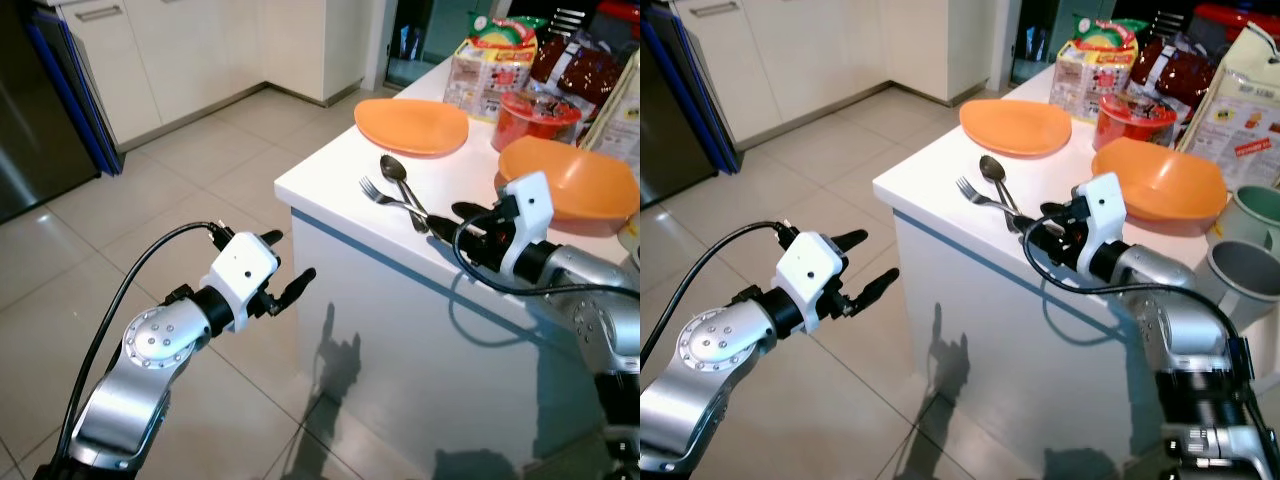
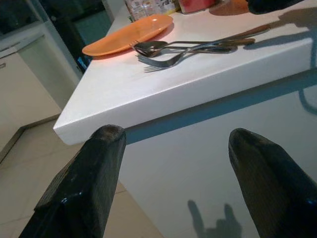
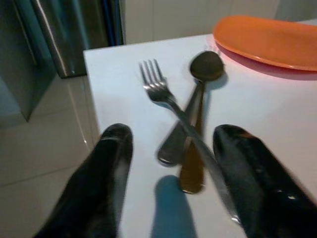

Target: Setting the table

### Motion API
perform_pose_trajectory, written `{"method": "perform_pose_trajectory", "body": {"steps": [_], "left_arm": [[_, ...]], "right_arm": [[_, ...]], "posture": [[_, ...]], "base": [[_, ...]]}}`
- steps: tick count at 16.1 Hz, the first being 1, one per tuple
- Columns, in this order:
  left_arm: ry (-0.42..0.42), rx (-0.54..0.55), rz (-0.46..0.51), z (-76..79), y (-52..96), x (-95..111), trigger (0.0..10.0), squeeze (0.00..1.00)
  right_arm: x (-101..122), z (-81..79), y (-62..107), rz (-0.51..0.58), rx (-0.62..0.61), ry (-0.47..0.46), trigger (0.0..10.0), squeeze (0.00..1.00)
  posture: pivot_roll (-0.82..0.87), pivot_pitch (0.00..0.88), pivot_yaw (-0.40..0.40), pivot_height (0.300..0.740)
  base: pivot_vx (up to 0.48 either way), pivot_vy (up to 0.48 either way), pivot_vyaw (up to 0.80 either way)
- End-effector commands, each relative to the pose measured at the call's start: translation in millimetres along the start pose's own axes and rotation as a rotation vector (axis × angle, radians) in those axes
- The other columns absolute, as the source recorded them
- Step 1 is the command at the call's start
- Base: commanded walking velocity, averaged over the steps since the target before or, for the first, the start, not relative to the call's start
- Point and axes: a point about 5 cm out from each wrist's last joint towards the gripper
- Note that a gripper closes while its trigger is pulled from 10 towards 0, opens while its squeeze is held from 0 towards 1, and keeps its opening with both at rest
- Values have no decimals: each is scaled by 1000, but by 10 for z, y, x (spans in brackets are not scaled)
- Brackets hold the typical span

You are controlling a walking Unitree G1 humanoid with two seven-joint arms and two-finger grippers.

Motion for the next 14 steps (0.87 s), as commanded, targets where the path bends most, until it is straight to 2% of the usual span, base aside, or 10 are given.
{"method": "perform_pose_trajectory", "body": {"steps": [1, 4, 5, 7, 10, 11, 12, 14], "left_arm": [[-7, -27, 10, 29, -2, 16, 10000, 0], [0, -56, 4, 75, -17, 2, 10000, 0], [10, -89, 17, 111, -57, 42, 10000, 0], [14, -106, 28, 126, -76, 77, 10000, 0], [11, -114, 30, 127, -88, 96, 10000, 0], [11, -117, 29, 129, -86, 97, 10000, 0], [14, -120, 26, 135, -72, 89, 10000, 0], [18, -124, 22, 143, -67, 78, 10000, 0]], "right_arm": [[99, 73, -43, 12, -3, 52, 10000, 1000], [180, 149, -182, -1, 27, 93, 10000, 1000], [180, 191, -348, -46, 63, 116, 10000, 1000], [190, 211, -470, -80, 68, 127, 10000, 1000], [228, 239, -575, -108, 50, 137, 10000, 1000], [229, 248, -593, -117, 65, 139, 10000, 569], [203, 246, -600, -144, 100, 141, 10000, 0], [142, 247, -588, -187, 142, 139, 10000, 0]], "posture": [[-1, 0, 30, 740], [-20, 0, 41, 740], [-21, 0, 45, 740], [-22, 0, 49, 740], [-23, 0, 58, 740], [-23, 0, 59, 740], [-24, 0, 59, 740], [-26, 0, 57, 740]], "base": [[0, 0, 0], [0, 0, 0], [0, 0, 0], [0, 0, 0], [0, 0, 0], [0, 0, 0], [0, 0, 0], [0, 0, 0]]}}
Point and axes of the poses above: a point about 5 cm out from each wrist's last joint towards the gripper, its own y axis pointing back from the gripper into the wrist, its own x axis along the axis of the wrist's last joint, z = x × y, and after that the axes turned 11 degrees about y, right-handed
